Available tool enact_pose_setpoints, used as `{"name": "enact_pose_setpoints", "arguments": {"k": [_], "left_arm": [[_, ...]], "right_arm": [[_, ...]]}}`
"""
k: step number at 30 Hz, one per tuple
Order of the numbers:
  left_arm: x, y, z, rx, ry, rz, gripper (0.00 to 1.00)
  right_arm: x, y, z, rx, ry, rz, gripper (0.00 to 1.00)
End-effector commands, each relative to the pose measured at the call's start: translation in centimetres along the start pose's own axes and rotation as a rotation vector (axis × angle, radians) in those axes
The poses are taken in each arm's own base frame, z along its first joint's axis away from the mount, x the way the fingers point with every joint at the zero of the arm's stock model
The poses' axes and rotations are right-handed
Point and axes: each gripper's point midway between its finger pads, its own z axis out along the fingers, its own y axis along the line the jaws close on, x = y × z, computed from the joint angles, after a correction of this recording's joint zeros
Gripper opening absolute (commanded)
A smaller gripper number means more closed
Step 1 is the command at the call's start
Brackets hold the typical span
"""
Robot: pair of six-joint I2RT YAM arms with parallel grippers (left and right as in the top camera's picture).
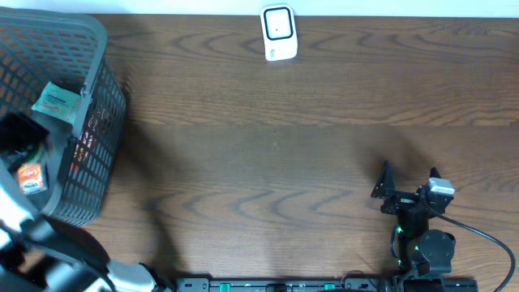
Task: Scan the item barcode
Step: 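Grasp the green-lidded Knorr jar with the left gripper and lift, then carry the jar with the left gripper to the white scanner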
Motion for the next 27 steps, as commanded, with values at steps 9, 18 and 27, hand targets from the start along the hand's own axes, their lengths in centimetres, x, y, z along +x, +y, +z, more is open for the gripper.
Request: {"name": "enact_pose_setpoints", "arguments": {"k": [9, 18, 27], "left_arm": [[2.4, -12.0, -20.3, 0.668, -0.426, 0.250, 0.68], [14.1, -23.4, -23.3, 0.928, -0.277, 0.634, 0.69], [22.2, -30.0, -12.0, 0.601, -0.011, 0.572, 0.68]], "right_arm": [[0.0, -0.4, 0.0, 0.019, -0.003, -0.010, 0.99], [0.0, -0.4, 0.0, 0.019, -0.003, -0.010, 0.99], [0.0, -0.4, 0.0, 0.020, -0.003, -0.010, 0.99]]}}
